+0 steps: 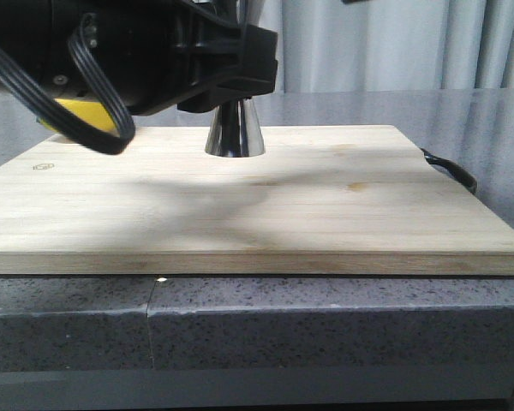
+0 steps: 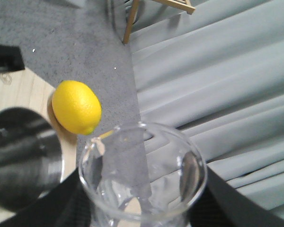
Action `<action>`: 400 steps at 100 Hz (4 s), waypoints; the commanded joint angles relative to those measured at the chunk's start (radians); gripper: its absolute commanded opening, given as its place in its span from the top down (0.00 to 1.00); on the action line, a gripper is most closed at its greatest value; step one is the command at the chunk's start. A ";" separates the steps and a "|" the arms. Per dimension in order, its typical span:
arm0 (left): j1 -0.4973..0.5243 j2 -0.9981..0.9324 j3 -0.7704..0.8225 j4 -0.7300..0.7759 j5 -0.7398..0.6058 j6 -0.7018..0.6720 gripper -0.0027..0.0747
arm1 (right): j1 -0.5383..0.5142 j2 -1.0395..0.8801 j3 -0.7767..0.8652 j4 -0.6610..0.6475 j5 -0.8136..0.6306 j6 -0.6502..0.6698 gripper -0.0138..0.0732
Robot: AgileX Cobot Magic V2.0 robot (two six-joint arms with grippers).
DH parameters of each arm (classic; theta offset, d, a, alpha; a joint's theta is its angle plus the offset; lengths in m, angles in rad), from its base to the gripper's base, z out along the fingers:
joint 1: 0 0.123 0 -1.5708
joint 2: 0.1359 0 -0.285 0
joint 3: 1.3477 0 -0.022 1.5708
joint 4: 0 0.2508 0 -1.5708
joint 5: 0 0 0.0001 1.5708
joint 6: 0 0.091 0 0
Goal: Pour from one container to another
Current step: 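Tilt the beaker with the right gripper, pouring liquid into the jigger, then lower the beaker onto the board with the right gripper and release, then lower the jigger onto the board with the left gripper and release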
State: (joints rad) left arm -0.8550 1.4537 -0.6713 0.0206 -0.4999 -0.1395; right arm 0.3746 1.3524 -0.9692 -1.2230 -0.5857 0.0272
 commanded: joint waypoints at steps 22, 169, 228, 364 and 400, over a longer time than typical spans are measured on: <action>-0.009 -0.038 -0.030 -0.001 -0.111 -0.007 0.99 | -0.006 -0.038 -0.040 0.545 0.152 0.144 0.49; -0.007 -0.038 -0.030 -0.001 -0.111 -0.007 0.99 | -0.121 0.294 0.294 0.861 -0.448 0.080 0.49; -0.007 -0.038 -0.030 -0.001 -0.111 -0.007 0.99 | -0.121 0.326 0.282 0.859 -0.346 0.080 0.49; 0.057 -0.036 -0.030 0.017 -0.113 0.004 0.99 | -0.105 0.008 0.278 0.918 -0.355 0.099 0.09; 0.142 -0.036 0.051 0.030 -0.240 -0.003 0.99 | -0.081 -0.162 0.278 0.918 -0.359 0.099 0.09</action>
State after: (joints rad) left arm -0.7214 1.4537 -0.6276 0.0510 -0.5986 -0.1358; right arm 0.2918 1.2401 -0.6653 -0.3191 -0.8707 0.1247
